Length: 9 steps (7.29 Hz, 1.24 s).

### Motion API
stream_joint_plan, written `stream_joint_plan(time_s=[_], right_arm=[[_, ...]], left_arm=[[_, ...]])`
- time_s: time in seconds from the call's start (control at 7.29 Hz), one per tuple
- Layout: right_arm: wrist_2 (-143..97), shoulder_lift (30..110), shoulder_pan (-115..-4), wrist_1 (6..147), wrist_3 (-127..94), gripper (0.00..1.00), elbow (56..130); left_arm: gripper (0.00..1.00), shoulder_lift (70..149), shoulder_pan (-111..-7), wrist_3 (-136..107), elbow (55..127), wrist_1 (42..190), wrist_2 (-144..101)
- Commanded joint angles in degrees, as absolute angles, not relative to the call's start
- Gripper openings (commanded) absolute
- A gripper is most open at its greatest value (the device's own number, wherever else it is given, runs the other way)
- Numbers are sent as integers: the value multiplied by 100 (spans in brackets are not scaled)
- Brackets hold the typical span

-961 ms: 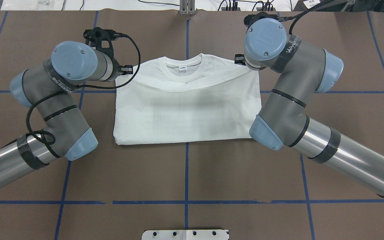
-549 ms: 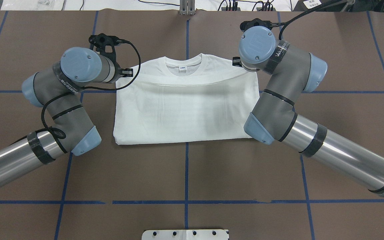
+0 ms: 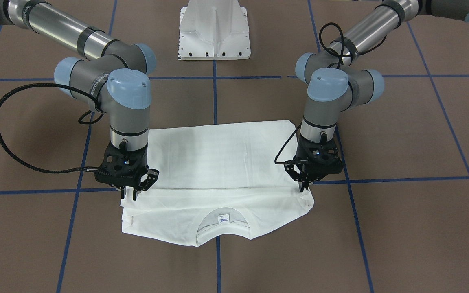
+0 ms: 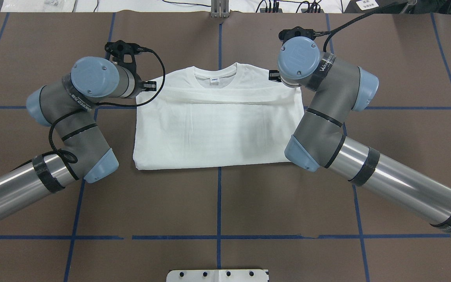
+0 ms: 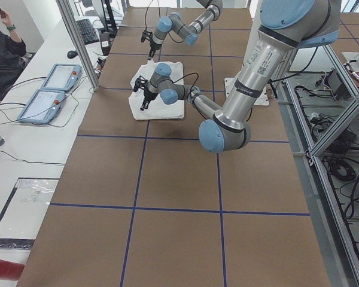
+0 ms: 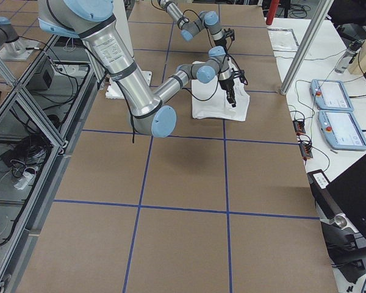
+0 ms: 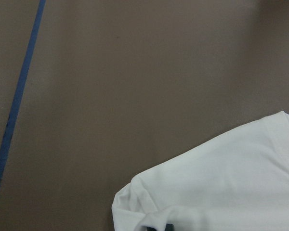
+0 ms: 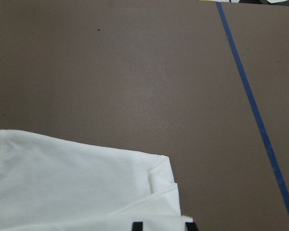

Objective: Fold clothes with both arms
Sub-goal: 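Release the hem at the collar and lower both grippers beside the folded shirt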

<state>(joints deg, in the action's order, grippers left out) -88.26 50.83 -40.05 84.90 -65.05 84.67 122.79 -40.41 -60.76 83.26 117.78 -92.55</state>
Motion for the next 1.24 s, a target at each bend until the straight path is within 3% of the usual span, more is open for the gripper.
stream_joint_plan(time_s=[0.0, 0.27, 0.55, 0.82, 1.1], right_arm=[[-8824, 5124, -3999, 8394, -6478, 100, 8543], [-8859, 5394, -4025, 8385, -6286, 100, 8962], [-8877, 5642, -4017, 8385, -6275, 100, 9281], [-8886, 5634, -4008, 8376, -6275, 100, 9281], [-8886, 5616, -4008, 8367, -6275, 100, 9281]], left_arm=[[100, 12060, -4043, -6073, 8506, 12164, -9298], [100, 11684, -3973, -6134, 9145, 12199, -9316], [100, 10815, -3370, -6361, 10103, 12191, -9501], [100, 10714, -2465, -7318, 10125, 12190, -8995], [99, 10714, -2338, -7409, 10116, 12173, -8903]])
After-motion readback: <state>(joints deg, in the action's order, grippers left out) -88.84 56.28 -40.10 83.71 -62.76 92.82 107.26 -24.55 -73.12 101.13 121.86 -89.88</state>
